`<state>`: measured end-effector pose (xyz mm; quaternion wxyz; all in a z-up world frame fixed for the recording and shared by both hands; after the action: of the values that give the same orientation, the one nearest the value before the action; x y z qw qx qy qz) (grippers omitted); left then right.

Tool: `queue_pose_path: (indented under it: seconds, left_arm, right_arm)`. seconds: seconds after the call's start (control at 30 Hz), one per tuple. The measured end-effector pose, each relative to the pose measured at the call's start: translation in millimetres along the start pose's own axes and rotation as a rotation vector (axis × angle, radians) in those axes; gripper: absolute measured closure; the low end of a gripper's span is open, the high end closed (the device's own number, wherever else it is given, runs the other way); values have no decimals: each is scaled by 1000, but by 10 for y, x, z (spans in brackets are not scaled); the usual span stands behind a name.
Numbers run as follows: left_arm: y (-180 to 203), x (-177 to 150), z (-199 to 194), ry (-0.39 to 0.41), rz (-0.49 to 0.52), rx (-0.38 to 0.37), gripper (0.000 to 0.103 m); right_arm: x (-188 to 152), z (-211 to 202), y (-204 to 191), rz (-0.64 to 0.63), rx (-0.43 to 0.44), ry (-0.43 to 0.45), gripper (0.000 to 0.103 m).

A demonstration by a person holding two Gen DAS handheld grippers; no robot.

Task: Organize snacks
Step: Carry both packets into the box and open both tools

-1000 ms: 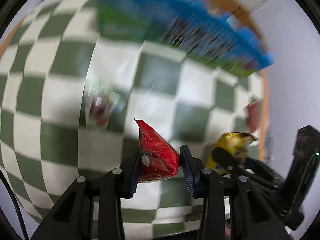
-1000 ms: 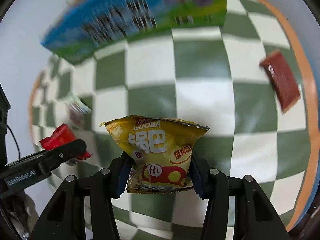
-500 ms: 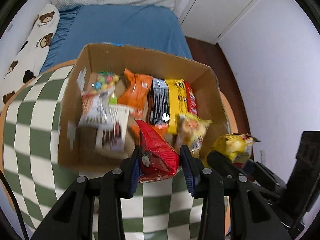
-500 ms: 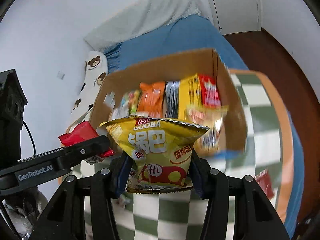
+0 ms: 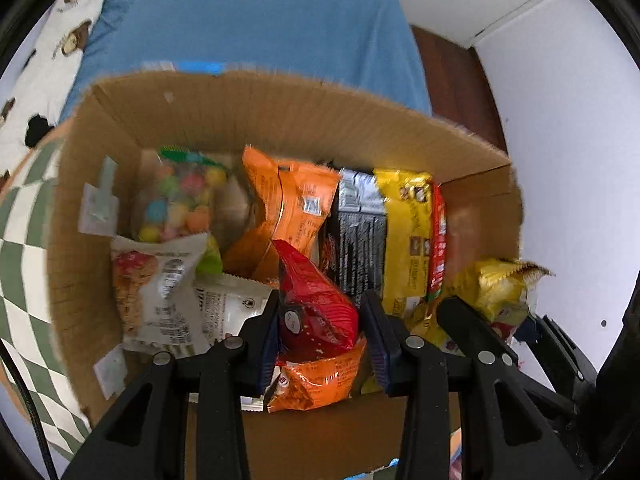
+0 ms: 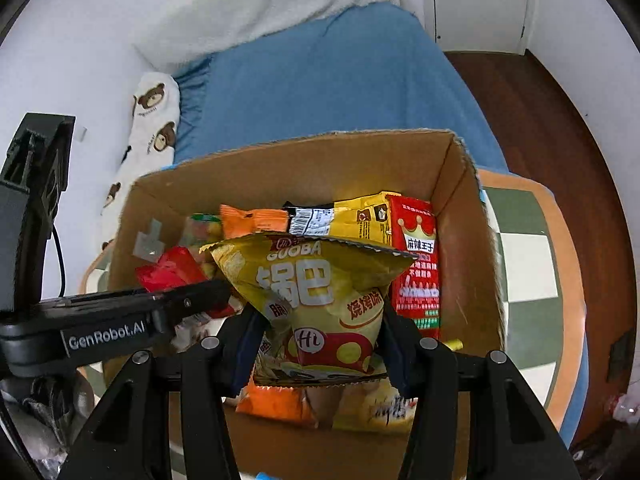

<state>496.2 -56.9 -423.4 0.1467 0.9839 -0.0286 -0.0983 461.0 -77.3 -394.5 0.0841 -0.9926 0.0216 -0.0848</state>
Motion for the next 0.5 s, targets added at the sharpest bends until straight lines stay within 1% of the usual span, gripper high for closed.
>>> queue_pose_path:
  seconds: [0.07,0.1,0.13,0.17,0.2,0.23,0.4,0.43,0.47,0.5]
  left_arm:
    - [-61,32,74,-21,-18,8,66]
    - [-84,41,90,-19,-18,16,60]
    - [-114,49,100,-15,-17,28,49]
    - [-138,53,98,-7,-17,37,44]
    - [-152,54,89,1,-17,40,35]
    - [-161,47,80,7,-15,43,33]
    - [-168,-34,11,33,2,75,33]
    - [-161,-72,-20,47,9,89,32]
    - [-159,-90,-48,60,14,97,31]
    - [-153,-123,-87,75,24,110,21]
  right_arm:
    - [6,127,40,9,-3,-38,42]
    - [3,185,71,17,-7,-59,33]
    - [-4,229,104,24,-9,-71,24]
    - [-5,257,134,27,-9,-77,19]
    - [-7,278,161,31,-8,-81,18]
    - [-15,293,193,35,-9,-83,16]
    - [-72,294,280,45,-20,-85,15]
    - [-83,285,282,45,-18,-84,13]
    - [-99,270,286,45,-19,-82,8]
    - [-120,249,290,44,-27,-78,6]
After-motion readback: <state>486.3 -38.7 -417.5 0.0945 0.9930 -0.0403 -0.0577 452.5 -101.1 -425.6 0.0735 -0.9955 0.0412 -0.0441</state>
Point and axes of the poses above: each gripper's, at about its wrist camera, not at the fingertips, and z roughly the way its jaws point, y to its right, x to its top, the point moved 10 cm from there along z, roughly the way its jaws point, and after that the axes turned 9 degrees about -y, right-handed, at the moved point
